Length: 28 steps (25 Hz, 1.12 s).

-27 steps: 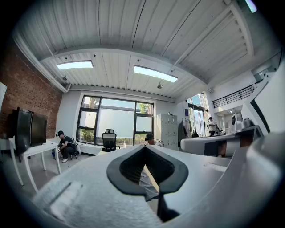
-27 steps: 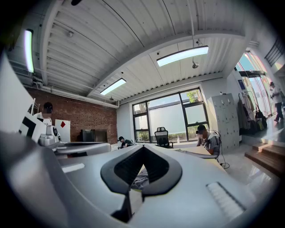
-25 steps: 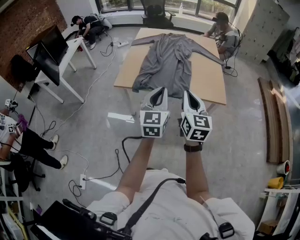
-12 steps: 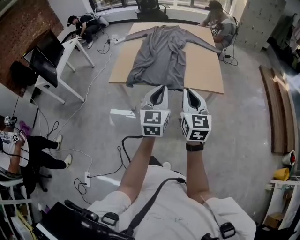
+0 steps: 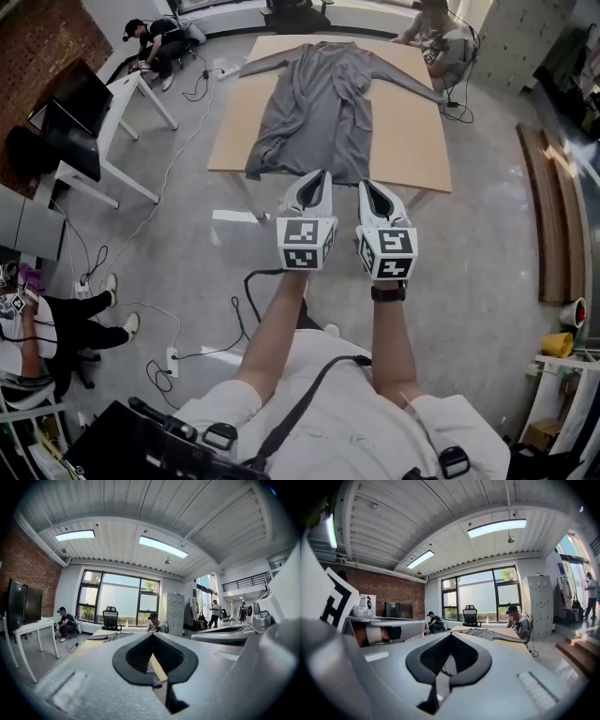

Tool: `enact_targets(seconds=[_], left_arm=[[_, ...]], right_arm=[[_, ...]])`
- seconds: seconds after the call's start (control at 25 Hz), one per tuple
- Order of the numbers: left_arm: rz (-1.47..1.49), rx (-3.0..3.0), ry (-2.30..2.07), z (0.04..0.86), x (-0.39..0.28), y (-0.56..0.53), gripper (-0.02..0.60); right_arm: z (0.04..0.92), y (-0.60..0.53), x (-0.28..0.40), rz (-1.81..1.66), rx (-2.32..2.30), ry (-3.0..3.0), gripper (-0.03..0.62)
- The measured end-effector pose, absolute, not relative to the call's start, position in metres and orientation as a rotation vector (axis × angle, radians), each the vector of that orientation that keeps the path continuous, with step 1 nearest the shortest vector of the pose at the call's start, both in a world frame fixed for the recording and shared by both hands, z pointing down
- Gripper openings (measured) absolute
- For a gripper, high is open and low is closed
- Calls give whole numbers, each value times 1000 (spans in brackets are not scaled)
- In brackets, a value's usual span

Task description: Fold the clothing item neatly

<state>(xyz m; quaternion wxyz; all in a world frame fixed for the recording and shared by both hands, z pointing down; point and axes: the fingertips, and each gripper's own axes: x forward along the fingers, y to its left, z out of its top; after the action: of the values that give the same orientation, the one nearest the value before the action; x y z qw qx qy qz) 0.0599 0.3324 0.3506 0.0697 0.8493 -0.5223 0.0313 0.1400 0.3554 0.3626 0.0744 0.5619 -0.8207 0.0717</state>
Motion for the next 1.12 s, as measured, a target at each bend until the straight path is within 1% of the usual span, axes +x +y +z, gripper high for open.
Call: enact_targets(seconds=[0.2,0.48,0.68,0.92,1.12], left_arm=[[37,2573,-1575,336,41,273,3],[-5,2576,-1580,324,-7,197,3],[-14,2620,-1539,316,-26,160,3],[7,2627,-1534,324,-44,124,3],[20,2623,-1534,332,-49,92,3]], right_arm=[[351,299,127,208,1714,-2460,0],[339,229,84,176,1702,-2461,0],[325,186,57,156,1729,-2467,2],[344,151,33,192,1723,-2437,3],[351,118,32,205,1718,-2438,3]])
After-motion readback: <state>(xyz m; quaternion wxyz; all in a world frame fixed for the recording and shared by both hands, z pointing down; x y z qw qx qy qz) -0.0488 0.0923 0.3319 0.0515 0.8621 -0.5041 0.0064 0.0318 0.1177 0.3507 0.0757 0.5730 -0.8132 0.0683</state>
